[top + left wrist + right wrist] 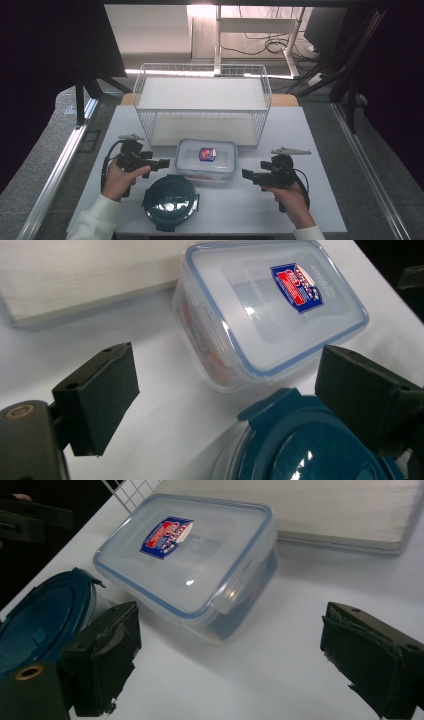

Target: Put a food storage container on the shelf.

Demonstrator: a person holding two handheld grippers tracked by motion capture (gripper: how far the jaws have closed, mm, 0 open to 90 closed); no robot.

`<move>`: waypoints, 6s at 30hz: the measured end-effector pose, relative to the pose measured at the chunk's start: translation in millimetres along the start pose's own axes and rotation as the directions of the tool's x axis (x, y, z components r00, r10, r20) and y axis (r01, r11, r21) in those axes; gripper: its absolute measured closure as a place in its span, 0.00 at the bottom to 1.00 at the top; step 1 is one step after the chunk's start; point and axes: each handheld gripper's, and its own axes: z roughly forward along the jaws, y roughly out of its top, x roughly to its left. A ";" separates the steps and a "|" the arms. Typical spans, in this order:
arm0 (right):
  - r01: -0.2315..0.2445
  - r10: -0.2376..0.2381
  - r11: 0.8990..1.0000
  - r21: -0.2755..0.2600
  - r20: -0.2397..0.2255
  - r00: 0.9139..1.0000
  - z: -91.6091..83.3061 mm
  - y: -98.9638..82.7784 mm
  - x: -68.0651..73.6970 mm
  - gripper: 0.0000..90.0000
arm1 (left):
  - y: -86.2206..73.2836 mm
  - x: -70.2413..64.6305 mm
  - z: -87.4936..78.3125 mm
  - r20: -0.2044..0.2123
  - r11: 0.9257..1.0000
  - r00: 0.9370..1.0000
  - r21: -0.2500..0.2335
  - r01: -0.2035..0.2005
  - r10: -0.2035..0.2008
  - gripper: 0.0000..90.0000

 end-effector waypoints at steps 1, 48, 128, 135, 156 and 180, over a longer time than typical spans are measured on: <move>-0.009 0.009 1.000 0.006 -0.009 1.000 3.2 1.8 0.6 0.10 | 2.2 1.4 1.8 0.005 1.000 1.000 0.003 0.006 -0.006 0.11; -0.334 0.359 0.924 0.185 -0.125 0.925 88.5 14.5 -19.7 0.31 | 23.2 32.2 79.6 0.270 0.955 0.930 0.228 0.189 -0.248 0.36; -0.110 0.097 0.992 -0.069 -0.166 0.981 -4.9 72.9 52.5 0.49 | 54.8 -32.5 -40.8 0.265 0.995 0.963 -0.076 0.070 -0.048 0.54; -0.096 0.080 0.992 -0.086 -0.171 0.982 -11.5 82.8 59.4 0.49 | 63.2 -38.6 -55.4 0.260 0.993 0.965 -0.101 0.057 -0.029 0.54; -0.019 -0.001 0.992 -0.126 -0.161 0.987 -30.5 142.5 68.6 0.49 | 110.2 -43.6 -80.3 0.267 0.986 0.963 -0.164 0.023 0.022 0.55; 0.021 -0.040 0.991 -0.129 -0.151 0.988 -39.7 207.7 70.7 0.49 | 164.4 -42.0 -98.2 0.265 0.980 0.963 -0.197 0.015 0.039 0.55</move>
